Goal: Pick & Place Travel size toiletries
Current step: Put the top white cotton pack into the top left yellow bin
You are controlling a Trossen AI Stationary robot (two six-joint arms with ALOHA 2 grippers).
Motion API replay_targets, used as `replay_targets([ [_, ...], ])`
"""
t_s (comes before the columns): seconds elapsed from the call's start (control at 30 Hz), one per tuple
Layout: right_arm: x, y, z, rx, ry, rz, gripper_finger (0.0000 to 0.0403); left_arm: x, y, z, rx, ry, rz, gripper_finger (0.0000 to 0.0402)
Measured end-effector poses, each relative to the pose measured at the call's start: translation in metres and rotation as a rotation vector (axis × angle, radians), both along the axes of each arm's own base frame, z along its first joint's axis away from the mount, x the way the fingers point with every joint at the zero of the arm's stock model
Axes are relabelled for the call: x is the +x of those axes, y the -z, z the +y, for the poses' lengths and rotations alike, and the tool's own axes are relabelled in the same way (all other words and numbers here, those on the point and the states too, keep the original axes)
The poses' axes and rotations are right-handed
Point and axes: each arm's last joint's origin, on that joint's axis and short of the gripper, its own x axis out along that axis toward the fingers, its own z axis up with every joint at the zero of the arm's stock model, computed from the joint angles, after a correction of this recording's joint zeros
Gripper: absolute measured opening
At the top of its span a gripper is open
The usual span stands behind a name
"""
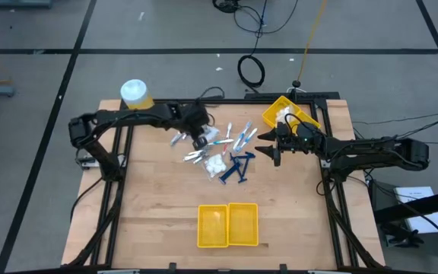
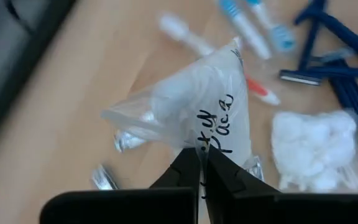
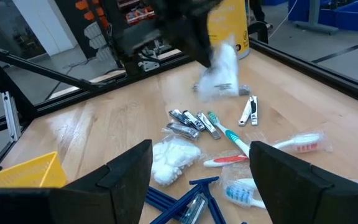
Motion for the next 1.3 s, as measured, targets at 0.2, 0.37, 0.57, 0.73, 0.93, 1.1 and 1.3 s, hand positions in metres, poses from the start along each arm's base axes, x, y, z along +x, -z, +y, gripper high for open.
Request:
replay_targets([
  [0.2, 0.004, -0.007, 0.010, -0.027, -0.055, -0.069, 0.0254, 0.023, -0.012, -0.062, 0.492, 0.412, 0.141, 0.0002],
  [0.37, 0.013, -0.007, 0.023, -0.091, -0.033, -0.104, 0.0254, 0.036, -0.022, -0.100, 0.747, 0.529, 0.111, 0.0002],
  [0.57, 0.028, -0.005, 0.033, -0.165, 0.012, -0.190, 0.0254, 0.043, -0.028, -0.121, 0.807, 0.615, 0.022, 0.0001],
  [0.73, 0.049, -0.012, 0.034, -0.148, -0.005, -0.218, 0.0254, 0.043, -0.026, -0.124, 0.776, 0.608, 0.009, 0.0002],
  [0.93, 0.082, -0.023, 0.035, -0.160, -0.034, -0.132, 0.0262, 0.044, -0.023, -0.125, 0.772, 0.613, 0.018, 0.0002],
  [1.1, 0.095, -0.032, 0.033, -0.173, -0.039, -0.072, 0.0260, 0.044, -0.023, -0.125, 0.772, 0.613, 0.018, 0.0002],
  [1.3, 0.098, -0.028, 0.033, -0.176, -0.039, -0.052, 0.0242, 0.045, -0.023, -0.125, 0.776, 0.618, 0.020, 0.0002],
])
